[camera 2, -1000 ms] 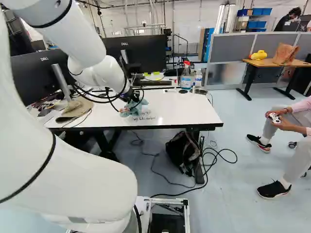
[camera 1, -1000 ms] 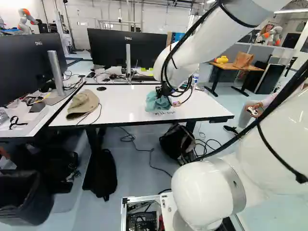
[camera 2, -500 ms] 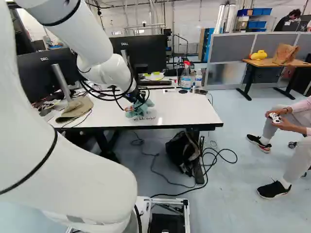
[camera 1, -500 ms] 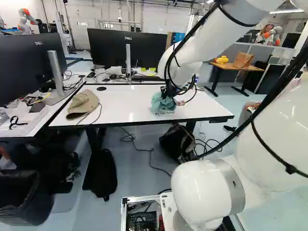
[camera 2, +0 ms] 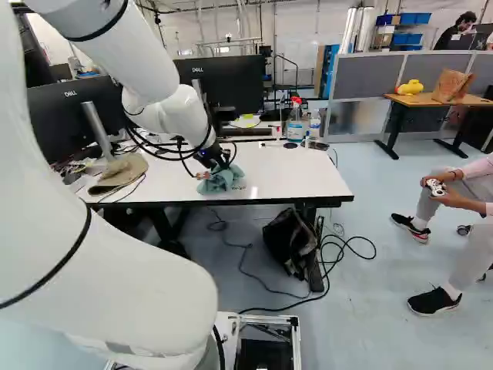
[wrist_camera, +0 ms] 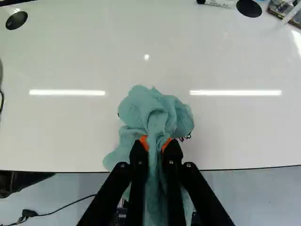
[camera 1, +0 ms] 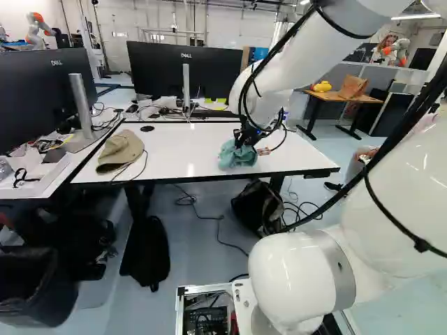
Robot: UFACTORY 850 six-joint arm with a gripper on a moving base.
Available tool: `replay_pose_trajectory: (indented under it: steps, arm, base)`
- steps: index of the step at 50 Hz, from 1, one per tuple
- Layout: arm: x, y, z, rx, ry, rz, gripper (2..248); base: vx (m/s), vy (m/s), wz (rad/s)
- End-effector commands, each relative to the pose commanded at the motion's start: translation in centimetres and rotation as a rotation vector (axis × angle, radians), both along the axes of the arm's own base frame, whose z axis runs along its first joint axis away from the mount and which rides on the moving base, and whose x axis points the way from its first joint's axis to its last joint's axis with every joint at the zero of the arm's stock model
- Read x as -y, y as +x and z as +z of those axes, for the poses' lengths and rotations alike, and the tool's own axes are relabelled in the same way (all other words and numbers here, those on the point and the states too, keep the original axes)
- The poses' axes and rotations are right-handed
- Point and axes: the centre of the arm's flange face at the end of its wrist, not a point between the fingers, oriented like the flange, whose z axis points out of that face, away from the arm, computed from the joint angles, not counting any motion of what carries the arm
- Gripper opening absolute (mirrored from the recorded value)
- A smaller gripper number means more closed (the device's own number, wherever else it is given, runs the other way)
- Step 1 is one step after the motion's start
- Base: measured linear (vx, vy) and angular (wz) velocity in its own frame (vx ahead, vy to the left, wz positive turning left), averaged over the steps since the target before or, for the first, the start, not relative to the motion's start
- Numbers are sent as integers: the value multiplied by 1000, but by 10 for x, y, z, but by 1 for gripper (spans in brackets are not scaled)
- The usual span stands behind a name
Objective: Clean the table with the green towel
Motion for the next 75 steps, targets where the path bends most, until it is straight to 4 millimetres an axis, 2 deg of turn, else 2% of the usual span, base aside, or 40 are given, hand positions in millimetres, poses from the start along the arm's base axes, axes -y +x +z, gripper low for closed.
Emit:
replay_pose_trajectory:
  steps: [33,47,75]
  arm:
    - [-1,-10,-6,-133,16,-14,46]
    - [-1,-10,-6,-138,16,-14,46]
    - [6,23,-35,-221,16,-34,46]
  base:
    - [0,0,0]
    - [0,0,0]
    - [0,0,0]
